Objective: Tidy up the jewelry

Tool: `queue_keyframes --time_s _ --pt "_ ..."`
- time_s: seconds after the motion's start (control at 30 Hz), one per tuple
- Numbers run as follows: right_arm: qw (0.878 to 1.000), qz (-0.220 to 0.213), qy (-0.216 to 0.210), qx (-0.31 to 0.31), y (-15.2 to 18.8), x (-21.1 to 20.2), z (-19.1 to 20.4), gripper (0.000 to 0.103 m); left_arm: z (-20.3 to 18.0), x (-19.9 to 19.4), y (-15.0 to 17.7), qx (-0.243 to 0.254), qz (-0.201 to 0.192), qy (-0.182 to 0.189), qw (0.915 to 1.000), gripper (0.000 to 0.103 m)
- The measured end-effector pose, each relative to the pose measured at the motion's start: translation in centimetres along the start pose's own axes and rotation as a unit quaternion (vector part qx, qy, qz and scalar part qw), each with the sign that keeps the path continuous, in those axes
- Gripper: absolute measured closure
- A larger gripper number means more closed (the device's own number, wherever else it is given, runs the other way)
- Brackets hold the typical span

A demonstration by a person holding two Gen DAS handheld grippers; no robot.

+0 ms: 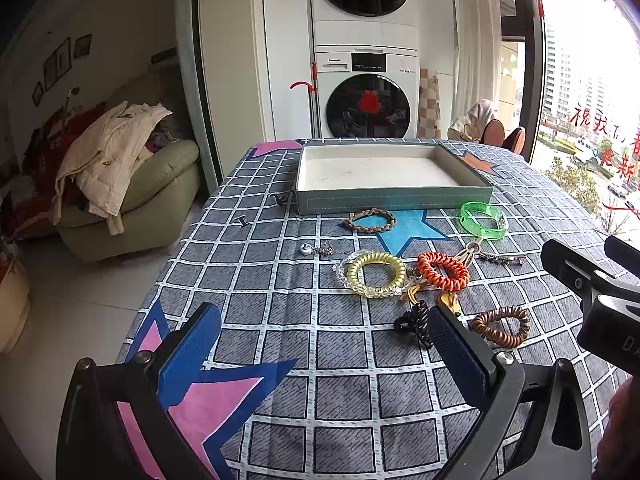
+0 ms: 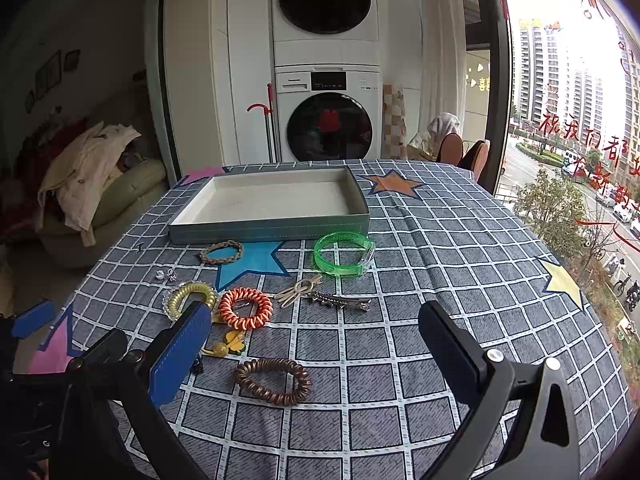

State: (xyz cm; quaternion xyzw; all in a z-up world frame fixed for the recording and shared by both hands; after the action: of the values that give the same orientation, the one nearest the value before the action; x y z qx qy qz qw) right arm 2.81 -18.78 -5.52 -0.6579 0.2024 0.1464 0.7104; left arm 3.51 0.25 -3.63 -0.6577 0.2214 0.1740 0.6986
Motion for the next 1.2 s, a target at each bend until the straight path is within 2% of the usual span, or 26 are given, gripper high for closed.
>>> queue_keyframes --time_s 1.2 --pt "1.000 -0.001 -0.001 0.002 -0.15 0.16 -0.22 0.000 0.44 0.39 -0.38 -0.009 0.004 -0.002 1.0000 0.000"
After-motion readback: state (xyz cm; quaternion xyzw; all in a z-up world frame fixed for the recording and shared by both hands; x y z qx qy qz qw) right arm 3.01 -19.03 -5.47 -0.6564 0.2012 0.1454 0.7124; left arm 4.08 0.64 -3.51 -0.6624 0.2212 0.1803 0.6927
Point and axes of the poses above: each gripper's, at about its wrist camera, not at the fingertips, and x roughly the way its jaws point, z to its left, y to its underside, the point moved 5 cm from there along x, roughly the way its jaws point, and after that the axes turned 5 degrees about -z, right-handed, at the moved point
